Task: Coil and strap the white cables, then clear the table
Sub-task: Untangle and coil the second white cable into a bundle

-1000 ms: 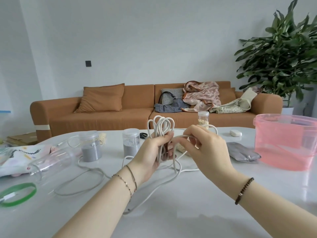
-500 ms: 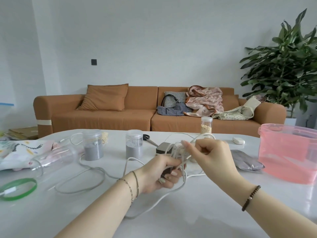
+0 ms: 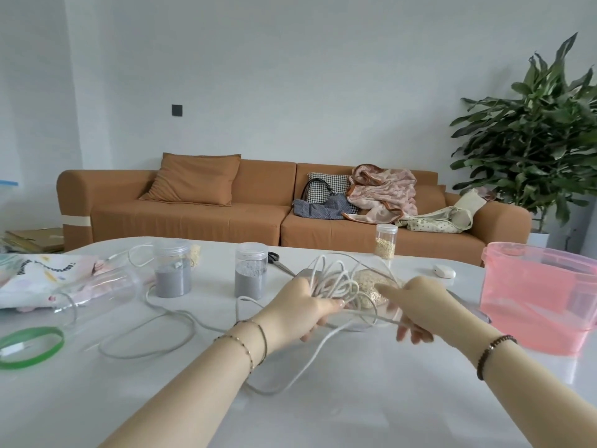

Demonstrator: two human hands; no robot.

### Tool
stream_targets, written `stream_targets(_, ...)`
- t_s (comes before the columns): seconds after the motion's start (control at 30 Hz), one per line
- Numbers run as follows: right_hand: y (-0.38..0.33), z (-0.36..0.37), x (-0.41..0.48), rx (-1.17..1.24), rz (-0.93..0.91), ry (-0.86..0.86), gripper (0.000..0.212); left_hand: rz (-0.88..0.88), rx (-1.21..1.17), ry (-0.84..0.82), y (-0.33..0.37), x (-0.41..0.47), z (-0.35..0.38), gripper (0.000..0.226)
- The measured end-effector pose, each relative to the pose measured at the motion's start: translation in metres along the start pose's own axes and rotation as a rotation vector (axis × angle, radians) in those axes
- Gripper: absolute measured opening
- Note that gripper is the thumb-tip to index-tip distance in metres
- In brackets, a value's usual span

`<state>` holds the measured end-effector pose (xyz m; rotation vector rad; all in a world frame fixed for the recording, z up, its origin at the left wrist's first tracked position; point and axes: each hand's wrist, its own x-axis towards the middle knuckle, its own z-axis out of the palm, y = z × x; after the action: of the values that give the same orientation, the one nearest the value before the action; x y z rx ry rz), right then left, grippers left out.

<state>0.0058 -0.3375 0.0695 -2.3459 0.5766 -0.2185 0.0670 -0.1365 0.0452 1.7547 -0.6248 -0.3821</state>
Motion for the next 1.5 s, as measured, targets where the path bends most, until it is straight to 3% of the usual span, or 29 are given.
stream_targets(0.1, 0.004, -0.001, -0.001, -0.005, -0.113, 0.011, 0.066, -0.098, -0.141, -0.182, 0.000, -0.001, 0.003, 0.018)
stream_targets(0.23, -0.005, -0.009, -0.006, 0.626, -0.460, 0.151, 0.057, -0.184, -0.640, -0.427, 0.005, -0.001, -0.008, 0.024)
stream_targets(0.3, -0.007, -0.014, -0.006, 0.772, -0.574, 0.154, 0.047, -0.149, -0.932, -0.503, 0.008, 0.001, -0.014, 0.025)
stream_targets(0.4, -0.004, -0.014, -0.005, 0.783, -0.653, 0.092, 0.034, -0.092, -1.170, -0.375, 0.013, 0.002, -0.017, 0.027)
stream_targets(0.53, -0.004, 0.001, -0.008, 0.598, -0.713, 0.148, 0.024, -0.131, -1.108, -0.062, 0.008, 0.011, -0.015, 0.033)
stream_targets(0.67, -0.009, 0.011, -0.011, 0.628, -0.705, 0.214, 0.018, -0.235, -1.090, -0.044, 0.003, 0.011, -0.010, 0.051)
stream_targets(0.87, -0.010, 0.018, -0.011, 0.648, -0.662, 0.259, 0.020, -0.246, -0.767, -0.101, 0.005, 0.004, 0.010, 0.065)
stream_targets(1.0, -0.005, 0.030, -0.007, 0.513, -0.585, 0.227, 0.033, -0.049, -0.484, -0.074, 0.001, 0.001, 0.030, 0.058)
stream_targets(1.13, -0.005, 0.036, -0.007, 0.424, -0.572, 0.264, 0.035, 0.089, -0.396, 0.029, -0.005, 0.003, 0.039, 0.046)
stream_targets(1.37, -0.005, 0.041, -0.011, 0.245, -0.660, 0.213, 0.015, 0.142, -0.395, 0.085, -0.009, 0.006, 0.031, 0.024)
stream_targets(1.5, -0.001, 0.043, -0.005, 0.157, -0.653, 0.213, 0.012, 0.122, -0.359, 0.127, -0.013, 0.008, 0.026, 0.025)
